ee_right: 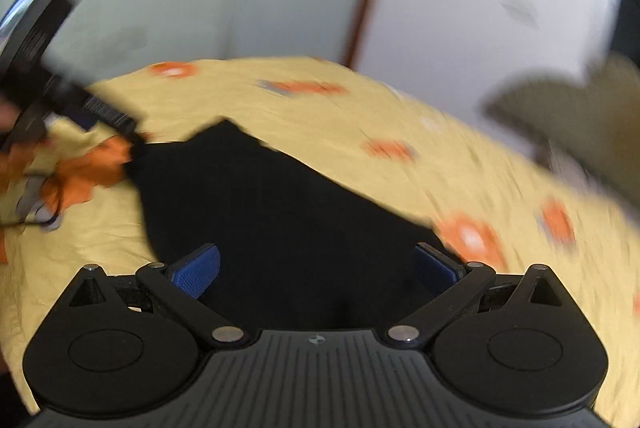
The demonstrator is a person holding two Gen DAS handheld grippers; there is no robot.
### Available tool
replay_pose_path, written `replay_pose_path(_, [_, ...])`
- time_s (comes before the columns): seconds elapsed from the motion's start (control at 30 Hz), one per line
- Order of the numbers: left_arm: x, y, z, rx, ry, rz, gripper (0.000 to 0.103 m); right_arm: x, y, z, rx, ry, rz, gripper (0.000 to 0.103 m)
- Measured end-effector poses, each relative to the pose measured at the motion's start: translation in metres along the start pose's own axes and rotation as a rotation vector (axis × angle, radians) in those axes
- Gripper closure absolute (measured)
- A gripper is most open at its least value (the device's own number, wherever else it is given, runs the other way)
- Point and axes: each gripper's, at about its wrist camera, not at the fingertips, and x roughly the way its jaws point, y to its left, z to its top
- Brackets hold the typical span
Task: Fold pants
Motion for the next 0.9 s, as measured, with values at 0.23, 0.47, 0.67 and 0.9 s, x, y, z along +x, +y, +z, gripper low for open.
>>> replay_pose_path(0.23, [-0.006, 0.012, -0.002, -0.109, 0.042, -0.142, 0.008, 0.026, 0.097, 0.013, -0.342, -0.119, 0.025, 0.001])
replay_pose_path(0.47, [0.007, 0.010, -0.001, -0.180, 0.126, -0.273, 0.008, 0.055, 0.140, 0.006, -0.554, -0.115, -0.074, 0.013])
replay_pose_path(0.67, [0.024, 0.019, -0.001, -0.296, 0.209, -0.367, 0.008, 0.070, 0.148, 0.006, -0.581, -0.085, -0.042, 0.031])
replay_pose_path(0.9, [0.042, 0.027, 0.001, -0.435, 0.262, -0.478, 0.005, 0.089, 0.160, 0.007, -0.639, -0.117, -0.038, 0.075])
